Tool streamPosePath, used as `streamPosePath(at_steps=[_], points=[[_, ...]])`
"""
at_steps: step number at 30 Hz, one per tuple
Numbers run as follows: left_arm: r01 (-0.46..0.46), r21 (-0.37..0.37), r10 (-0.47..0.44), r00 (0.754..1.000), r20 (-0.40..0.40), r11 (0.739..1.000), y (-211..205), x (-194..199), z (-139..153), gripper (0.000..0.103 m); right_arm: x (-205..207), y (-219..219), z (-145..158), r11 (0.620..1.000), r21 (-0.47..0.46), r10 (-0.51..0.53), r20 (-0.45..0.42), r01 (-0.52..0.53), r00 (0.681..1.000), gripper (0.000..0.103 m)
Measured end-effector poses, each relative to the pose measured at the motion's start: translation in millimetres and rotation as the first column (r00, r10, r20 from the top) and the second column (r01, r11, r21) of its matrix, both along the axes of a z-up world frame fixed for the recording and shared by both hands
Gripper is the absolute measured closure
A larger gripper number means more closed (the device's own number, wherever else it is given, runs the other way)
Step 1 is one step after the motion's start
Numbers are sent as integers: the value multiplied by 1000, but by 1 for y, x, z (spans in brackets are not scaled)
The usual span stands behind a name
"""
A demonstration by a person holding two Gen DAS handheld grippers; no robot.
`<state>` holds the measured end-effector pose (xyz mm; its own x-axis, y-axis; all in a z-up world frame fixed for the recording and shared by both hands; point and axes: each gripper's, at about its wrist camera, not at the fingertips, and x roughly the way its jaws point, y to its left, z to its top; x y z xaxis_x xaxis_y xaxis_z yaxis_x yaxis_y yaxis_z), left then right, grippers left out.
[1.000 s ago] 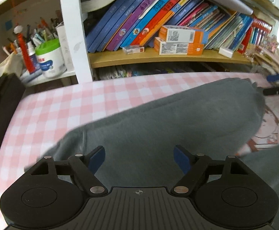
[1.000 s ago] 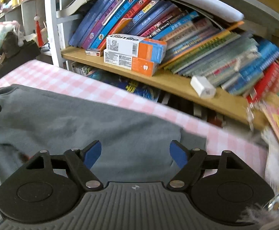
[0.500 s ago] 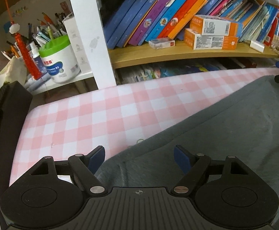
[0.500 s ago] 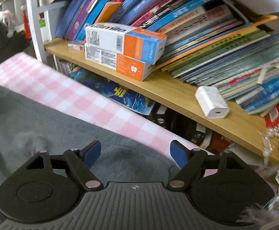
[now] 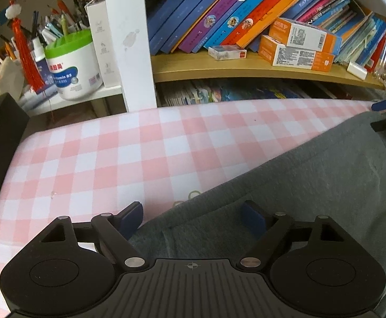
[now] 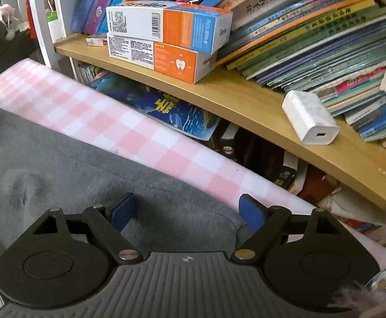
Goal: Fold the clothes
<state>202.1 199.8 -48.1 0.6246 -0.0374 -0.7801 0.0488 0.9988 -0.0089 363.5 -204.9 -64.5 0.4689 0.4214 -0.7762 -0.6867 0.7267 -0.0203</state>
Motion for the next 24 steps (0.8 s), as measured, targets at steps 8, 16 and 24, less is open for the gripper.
streamPosePath(at_steps=[8, 16, 24], points=[[2, -23, -2, 1000, -16, 1000, 5, 6, -1, 13, 7, -1, -4, 999, 34, -4, -26, 5, 1000, 16], [22, -20, -23, 998, -57, 1000, 3, 11, 0, 14, 9, -2, -2, 999, 47, 12, -60, -9, 998, 22], [74, -41, -77, 994, -72, 996, -2, 9, 6, 51, 6, -5, 7, 998, 50, 30, -99, -25, 995, 77]])
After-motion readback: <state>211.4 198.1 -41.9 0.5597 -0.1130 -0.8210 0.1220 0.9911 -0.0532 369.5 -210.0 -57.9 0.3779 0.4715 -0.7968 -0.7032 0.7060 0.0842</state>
